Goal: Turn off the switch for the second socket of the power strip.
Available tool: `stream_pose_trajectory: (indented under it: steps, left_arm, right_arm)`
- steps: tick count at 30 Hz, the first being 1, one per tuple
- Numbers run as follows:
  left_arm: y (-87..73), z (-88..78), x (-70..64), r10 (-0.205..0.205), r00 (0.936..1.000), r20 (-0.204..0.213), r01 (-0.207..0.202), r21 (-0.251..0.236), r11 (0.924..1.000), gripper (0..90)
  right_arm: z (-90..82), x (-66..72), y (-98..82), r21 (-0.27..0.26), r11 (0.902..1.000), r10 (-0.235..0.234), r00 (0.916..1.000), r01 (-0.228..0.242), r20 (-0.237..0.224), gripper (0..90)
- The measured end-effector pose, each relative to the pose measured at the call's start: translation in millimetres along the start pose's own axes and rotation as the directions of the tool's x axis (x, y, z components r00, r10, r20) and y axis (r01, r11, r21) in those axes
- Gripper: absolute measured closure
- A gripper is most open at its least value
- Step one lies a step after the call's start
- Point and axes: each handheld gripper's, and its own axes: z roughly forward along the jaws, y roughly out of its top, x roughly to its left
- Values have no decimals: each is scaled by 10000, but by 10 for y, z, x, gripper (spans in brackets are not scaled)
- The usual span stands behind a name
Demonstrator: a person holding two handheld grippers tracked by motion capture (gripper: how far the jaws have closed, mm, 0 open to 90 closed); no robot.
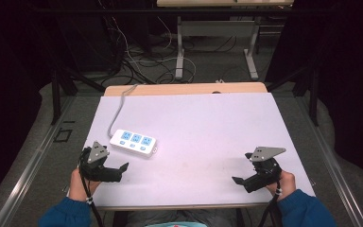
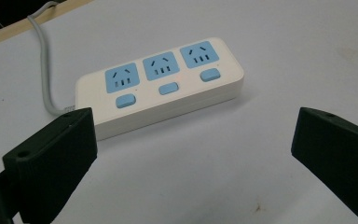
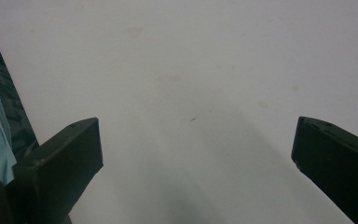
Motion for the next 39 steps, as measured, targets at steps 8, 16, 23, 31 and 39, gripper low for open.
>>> stream_pose_trajectory:
  steps: [8, 16, 23, 31, 39]
  left_arm:
    - [53, 18, 27, -193, 9998, -59, 191, -198, 9996, 2]
    - [90, 55, 46, -213, 9996, -165, 209, -208, 9996, 2]
    - [119, 95, 105, -200, 9993, -320, 195, -139, 9997, 2]
    - [158, 130, 153, -141, 9993, -350, 131, -275, 9995, 2]
    - [192, 200, 222, -283, 9986, -454, 269, -308, 9992, 2]
  right_arm:
    - [0, -1, -3, 27, 10000, 40, 10000, -40, -53, 14]
    - [3, -2, -6, -42, 10000, 37, 10000, -37, -43, 17]
    - [9, -7, -1, 60, 10000, 42, 10000, -42, -46, 17]
    - [1, -11, -6, 150, 9999, 64, 9999, -62, -120, 16]
    - [1, -3, -8, 175, 9998, 96, 9999, -93, -144, 16]
